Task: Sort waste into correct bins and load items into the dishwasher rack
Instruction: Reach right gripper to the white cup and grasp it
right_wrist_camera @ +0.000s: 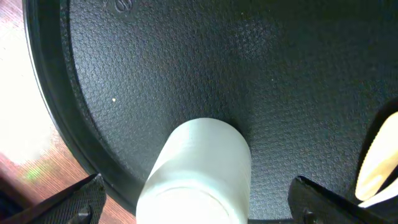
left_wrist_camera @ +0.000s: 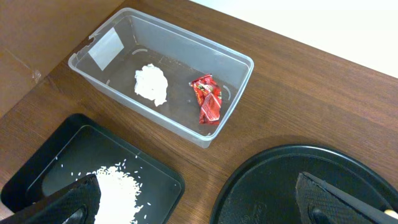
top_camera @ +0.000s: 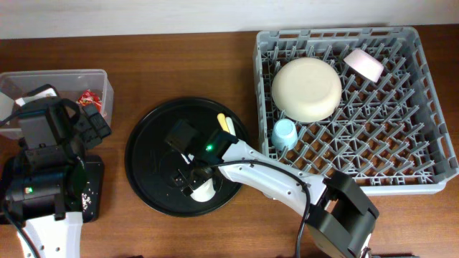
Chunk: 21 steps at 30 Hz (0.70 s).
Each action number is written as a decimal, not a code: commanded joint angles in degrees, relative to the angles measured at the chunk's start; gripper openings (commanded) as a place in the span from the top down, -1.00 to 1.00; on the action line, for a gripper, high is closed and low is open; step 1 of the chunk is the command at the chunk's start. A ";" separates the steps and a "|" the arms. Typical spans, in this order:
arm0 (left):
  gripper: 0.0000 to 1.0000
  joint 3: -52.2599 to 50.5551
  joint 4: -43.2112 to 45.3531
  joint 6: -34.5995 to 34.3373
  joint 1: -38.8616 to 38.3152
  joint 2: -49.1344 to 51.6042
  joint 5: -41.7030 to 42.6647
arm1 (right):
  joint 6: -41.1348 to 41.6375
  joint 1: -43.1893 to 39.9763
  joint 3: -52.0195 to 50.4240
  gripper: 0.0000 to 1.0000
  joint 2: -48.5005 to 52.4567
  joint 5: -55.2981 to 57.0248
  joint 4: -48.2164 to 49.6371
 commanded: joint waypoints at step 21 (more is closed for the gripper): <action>-0.99 0.15 0.09 -0.13 0.31 -0.28 -0.61 | 1.20 0.31 -0.33 -0.70 6.16 1.16 -1.86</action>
